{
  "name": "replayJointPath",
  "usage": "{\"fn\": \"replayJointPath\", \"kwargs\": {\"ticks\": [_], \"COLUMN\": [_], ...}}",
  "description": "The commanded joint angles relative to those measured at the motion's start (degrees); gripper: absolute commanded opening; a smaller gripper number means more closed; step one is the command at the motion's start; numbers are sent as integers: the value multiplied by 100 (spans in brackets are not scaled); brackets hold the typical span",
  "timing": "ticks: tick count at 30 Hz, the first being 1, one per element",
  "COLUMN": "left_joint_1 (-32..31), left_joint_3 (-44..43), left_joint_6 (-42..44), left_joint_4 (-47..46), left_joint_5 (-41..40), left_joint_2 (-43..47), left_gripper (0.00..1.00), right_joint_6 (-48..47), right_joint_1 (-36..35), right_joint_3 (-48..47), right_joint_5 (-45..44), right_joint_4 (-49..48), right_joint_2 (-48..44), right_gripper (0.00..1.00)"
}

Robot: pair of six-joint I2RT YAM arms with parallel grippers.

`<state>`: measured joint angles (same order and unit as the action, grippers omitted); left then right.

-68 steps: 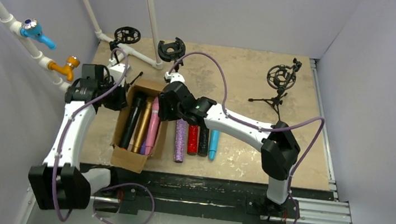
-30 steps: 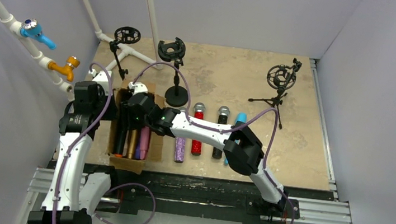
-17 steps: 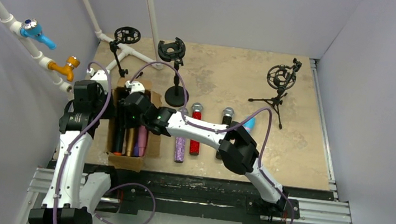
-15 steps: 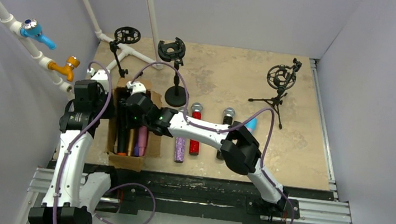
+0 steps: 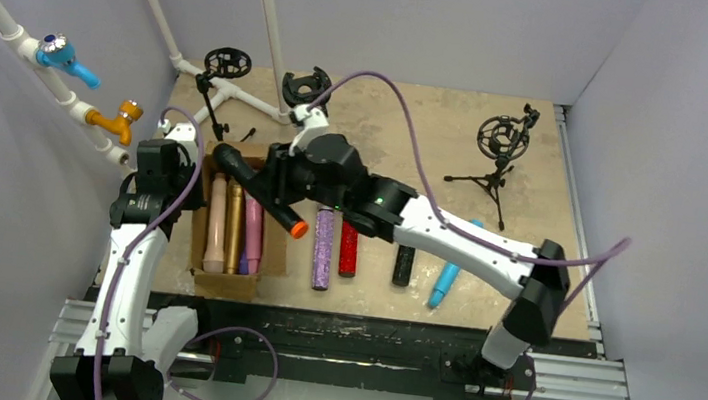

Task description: Attach the microphones to the stand

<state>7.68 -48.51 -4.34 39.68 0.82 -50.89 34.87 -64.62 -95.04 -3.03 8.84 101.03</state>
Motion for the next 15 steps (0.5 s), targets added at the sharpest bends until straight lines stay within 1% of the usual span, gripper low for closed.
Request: {"fn": "replayJointPath", "kwargs": {"ticks": [1, 5, 9, 13, 15], "left_joint_1": [-26, -24, -26, -22, -24], "left_joint_3": [-224, -211, -202, -208, -206], "left_joint_6": [111, 174, 204, 201, 176], "left_joint_4": [-518, -534, -561, -576, -569], "left_joint_5": [-64, -64, -64, -6, 53], "left_joint_2": [52, 62, 71, 46, 29], "left_gripper": [0, 0, 0, 0, 0], "right_joint_6": [32, 19, 65, 345, 409], "right_joint_1": [475, 999, 1258, 1457, 1562], "right_joint_3": [1018, 2106, 2870, 3500, 3787], "right_joint_5": [-52, -541, -1532, -2265, -2301], "right_joint_4": [153, 597, 1500, 2028, 1882], "right_joint_2": [-1009, -2040, -2793, -3122, -3142], "right_gripper": [0, 0, 0, 0, 0]}}
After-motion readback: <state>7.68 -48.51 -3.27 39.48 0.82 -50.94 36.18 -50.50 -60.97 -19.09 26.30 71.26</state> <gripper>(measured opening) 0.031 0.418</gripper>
